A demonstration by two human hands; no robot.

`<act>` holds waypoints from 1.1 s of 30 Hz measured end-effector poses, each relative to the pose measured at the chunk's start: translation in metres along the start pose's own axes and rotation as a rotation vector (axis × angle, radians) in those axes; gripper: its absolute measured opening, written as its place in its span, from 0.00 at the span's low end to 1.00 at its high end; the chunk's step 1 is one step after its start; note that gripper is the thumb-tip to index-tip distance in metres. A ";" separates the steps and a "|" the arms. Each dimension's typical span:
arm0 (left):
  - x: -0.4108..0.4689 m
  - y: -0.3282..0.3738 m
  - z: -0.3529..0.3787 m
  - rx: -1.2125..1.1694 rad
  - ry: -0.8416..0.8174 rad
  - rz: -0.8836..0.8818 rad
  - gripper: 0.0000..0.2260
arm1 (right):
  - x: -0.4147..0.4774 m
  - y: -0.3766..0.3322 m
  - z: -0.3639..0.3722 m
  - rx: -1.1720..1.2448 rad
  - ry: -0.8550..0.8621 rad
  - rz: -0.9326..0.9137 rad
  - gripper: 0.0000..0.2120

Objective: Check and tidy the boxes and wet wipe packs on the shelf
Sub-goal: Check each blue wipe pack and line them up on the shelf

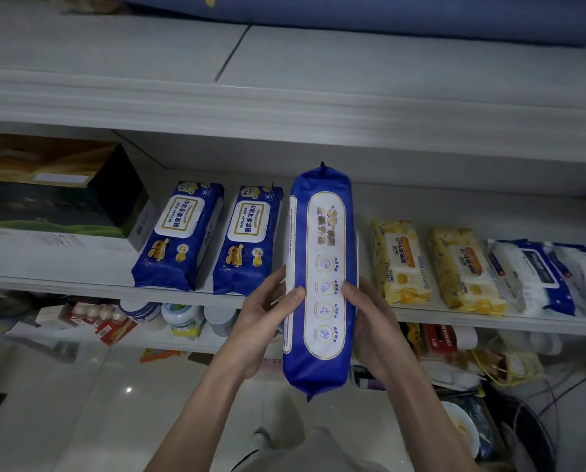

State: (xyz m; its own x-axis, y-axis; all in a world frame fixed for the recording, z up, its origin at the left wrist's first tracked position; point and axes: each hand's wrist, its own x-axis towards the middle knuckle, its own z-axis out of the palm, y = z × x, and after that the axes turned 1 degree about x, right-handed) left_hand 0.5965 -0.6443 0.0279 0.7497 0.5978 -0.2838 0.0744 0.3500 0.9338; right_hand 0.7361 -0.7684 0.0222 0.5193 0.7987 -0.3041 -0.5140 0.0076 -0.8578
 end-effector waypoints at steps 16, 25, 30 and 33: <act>0.003 0.006 -0.006 0.021 -0.044 -0.020 0.26 | 0.000 0.010 -0.001 0.039 0.073 -0.028 0.26; 0.006 0.012 0.002 -0.062 0.081 0.012 0.30 | -0.004 -0.008 0.004 -0.217 0.016 -0.109 0.20; 0.001 0.009 0.007 0.019 0.199 0.078 0.31 | 0.003 -0.005 0.009 -0.308 0.044 -0.107 0.26; 0.000 0.002 0.003 0.068 0.247 0.120 0.24 | 0.006 0.002 0.004 -0.213 0.110 -0.046 0.23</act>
State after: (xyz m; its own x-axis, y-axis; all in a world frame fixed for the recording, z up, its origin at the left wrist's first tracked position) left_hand 0.5985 -0.6453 0.0305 0.5735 0.7926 -0.2071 0.0449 0.2221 0.9740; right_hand 0.7352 -0.7615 0.0205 0.6161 0.7301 -0.2955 -0.3384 -0.0934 -0.9364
